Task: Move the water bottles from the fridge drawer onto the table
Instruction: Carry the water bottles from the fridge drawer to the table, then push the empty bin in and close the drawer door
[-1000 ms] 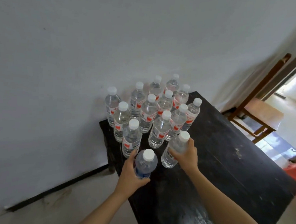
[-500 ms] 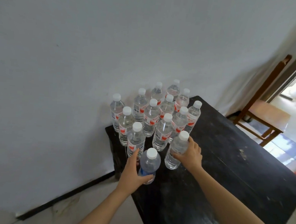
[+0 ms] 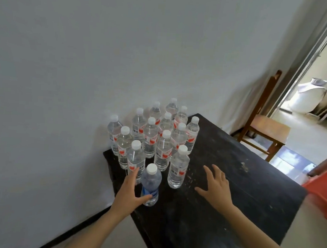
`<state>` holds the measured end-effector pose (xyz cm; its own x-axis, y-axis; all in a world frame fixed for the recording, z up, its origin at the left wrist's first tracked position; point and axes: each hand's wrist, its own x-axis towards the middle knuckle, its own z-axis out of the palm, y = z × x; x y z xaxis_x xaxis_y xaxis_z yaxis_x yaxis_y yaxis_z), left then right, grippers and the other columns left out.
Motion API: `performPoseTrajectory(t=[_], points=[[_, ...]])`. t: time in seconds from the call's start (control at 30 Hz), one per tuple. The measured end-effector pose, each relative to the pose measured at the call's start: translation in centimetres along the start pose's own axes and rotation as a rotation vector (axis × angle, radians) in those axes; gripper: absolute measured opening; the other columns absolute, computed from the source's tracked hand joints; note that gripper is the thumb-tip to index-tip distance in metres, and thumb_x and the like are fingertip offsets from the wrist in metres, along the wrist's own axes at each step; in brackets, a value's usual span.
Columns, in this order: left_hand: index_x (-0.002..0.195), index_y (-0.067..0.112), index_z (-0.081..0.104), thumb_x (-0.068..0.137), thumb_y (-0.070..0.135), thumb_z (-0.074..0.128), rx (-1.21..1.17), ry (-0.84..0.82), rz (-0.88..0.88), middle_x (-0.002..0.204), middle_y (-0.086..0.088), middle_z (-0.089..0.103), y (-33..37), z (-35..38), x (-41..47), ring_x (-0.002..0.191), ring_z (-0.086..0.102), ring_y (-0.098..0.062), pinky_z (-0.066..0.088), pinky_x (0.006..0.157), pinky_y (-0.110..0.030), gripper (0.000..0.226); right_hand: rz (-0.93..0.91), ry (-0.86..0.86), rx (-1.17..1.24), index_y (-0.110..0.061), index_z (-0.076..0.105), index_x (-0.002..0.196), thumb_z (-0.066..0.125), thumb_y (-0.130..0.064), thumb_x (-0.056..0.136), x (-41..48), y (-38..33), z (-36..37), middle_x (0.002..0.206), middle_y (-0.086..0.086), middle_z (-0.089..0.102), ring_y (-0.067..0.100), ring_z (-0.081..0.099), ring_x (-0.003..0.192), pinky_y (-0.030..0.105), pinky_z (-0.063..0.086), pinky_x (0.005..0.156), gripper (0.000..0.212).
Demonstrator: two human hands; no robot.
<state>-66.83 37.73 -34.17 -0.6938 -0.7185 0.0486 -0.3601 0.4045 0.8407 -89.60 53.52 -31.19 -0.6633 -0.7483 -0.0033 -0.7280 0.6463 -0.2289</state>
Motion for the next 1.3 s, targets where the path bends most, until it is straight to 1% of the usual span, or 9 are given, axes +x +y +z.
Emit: performPoseTrajectory(t=[0.13, 0.2, 0.3, 0.37, 0.53, 0.77, 0.87, 0.97, 1.3], points=[[0.144, 0.028, 0.013, 0.072, 0.030, 0.077, 0.027, -0.050, 0.062, 0.150, 0.004, 0.024, 0.4, -0.8, 0.4, 0.129, 0.025, 0.000, 0.027, 0.104, -0.017, 0.095, -0.037, -0.023, -0.210, -0.027, 0.008, 0.148, 0.049, -0.054, 0.087, -2.9, 1.5, -1.5, 0.156, 0.006, -0.004, 0.027, 0.003, 0.144, 0.040, 0.011, 0.116, 0.078], [0.145, 0.028, 0.015, 0.071, 0.033, 0.077, 0.017, -0.104, 0.093, 0.150, 0.006, 0.024, 0.2, -1.2, 0.7, 0.132, 0.026, -0.002, 0.028, 0.107, -0.022, 0.097, 0.018, 0.010, -0.273, -0.025, 0.014, 0.147, 0.053, -0.054, 0.085, -5.0, 1.8, -2.0, 0.156, 0.009, 0.002, 0.029, 0.009, 0.143, 0.041, 0.015, 0.116, 0.079], [0.141, 0.038, 0.013, 0.070, 0.037, 0.077, -0.002, -0.169, 0.127, 0.150, 0.007, 0.025, 0.0, -1.7, 1.0, 0.136, 0.030, -0.012, 0.032, 0.111, -0.035, 0.096, 0.089, 0.128, -0.367, -0.016, 0.055, 0.126, 0.081, -0.053, 0.055, -7.8, 1.4, -2.9, 0.136, 0.019, 0.047, 0.039, 0.052, 0.119, 0.050, 0.047, 0.092, 0.084], [0.139, 0.039, 0.012, 0.071, 0.036, 0.077, 0.003, -0.218, 0.176, 0.149, 0.004, 0.027, -0.3, -2.5, 1.2, 0.137, 0.029, -0.013, 0.032, 0.111, -0.035, 0.094, 0.168, 0.165, -0.396, -0.014, 0.066, 0.109, 0.089, -0.051, 0.037, -9.6, 0.7, -2.8, 0.117, 0.020, 0.061, 0.040, 0.064, 0.099, 0.050, 0.054, 0.073, 0.084], [0.144, 0.019, 0.018, 0.075, 0.028, 0.075, 0.031, -0.329, 0.331, 0.148, -0.001, 0.028, -0.9, -5.8, 1.3, 0.127, 0.028, -0.003, 0.025, 0.101, -0.017, 0.091, 0.329, 0.226, -0.395, -0.006, 0.066, 0.107, 0.093, -0.039, 0.036, -14.9, -4.5, -2.1, 0.113, 0.027, 0.059, 0.045, 0.063, 0.095, 0.053, 0.054, 0.066, 0.083], [0.144, 0.019, 0.020, 0.073, 0.034, 0.075, 0.063, -0.526, 0.470, 0.145, -0.007, 0.033, -0.9, -9.8, -2.1, 0.125, 0.044, -0.028, 0.042, 0.103, -0.043, 0.091, 0.456, 0.343, -0.428, -0.013, 0.050, 0.116, 0.091, -0.040, 0.041, -26.5, -13.8, -1.6, 0.111, 0.022, 0.062, 0.040, 0.064, 0.094, 0.045, 0.054, 0.065, 0.091], [0.141, 0.015, 0.026, 0.074, 0.033, 0.075, 0.057, -0.589, 0.576, 0.139, -0.009, 0.035, 0.9, -9.9, -4.0, 0.120, 0.046, -0.023, 0.043, 0.098, -0.032, 0.084, 0.549, 0.364, -0.475, -0.013, 0.053, 0.113, 0.091, -0.040, 0.038, -30.9, -15.4, -2.0, 0.106, 0.016, 0.066, 0.036, 0.066, 0.094, 0.043, 0.055, 0.065, 0.089], [0.136, 0.012, 0.035, 0.075, 0.032, 0.074, 0.053, -0.620, 0.678, 0.135, -0.010, 0.040, 2.4, -9.6, -6.6, 0.117, 0.048, -0.023, 0.044, 0.097, -0.034, 0.076, 0.687, 0.354, -0.496, -0.011, 0.064, 0.109, 0.091, -0.042, 0.038, -35.3, -17.3, -1.7, 0.105, 0.014, 0.068, 0.035, 0.067, 0.094, 0.043, 0.055, 0.065, 0.083], [0.138, 0.015, 0.033, 0.079, 0.038, 0.069, 0.014, -0.695, 1.021, 0.142, -0.005, 0.036, 9.9, -7.8, -18.0, 0.130, 0.033, -0.023, 0.033, 0.104, -0.033, 0.074, 0.881, 0.406, -0.604, -0.019, 0.046, 0.114, 0.090, -0.044, 0.036, -50.3, -20.4, -4.0, 0.106, 0.011, 0.069, 0.032, 0.067, 0.095, 0.043, 0.054, 0.066, 0.093]])
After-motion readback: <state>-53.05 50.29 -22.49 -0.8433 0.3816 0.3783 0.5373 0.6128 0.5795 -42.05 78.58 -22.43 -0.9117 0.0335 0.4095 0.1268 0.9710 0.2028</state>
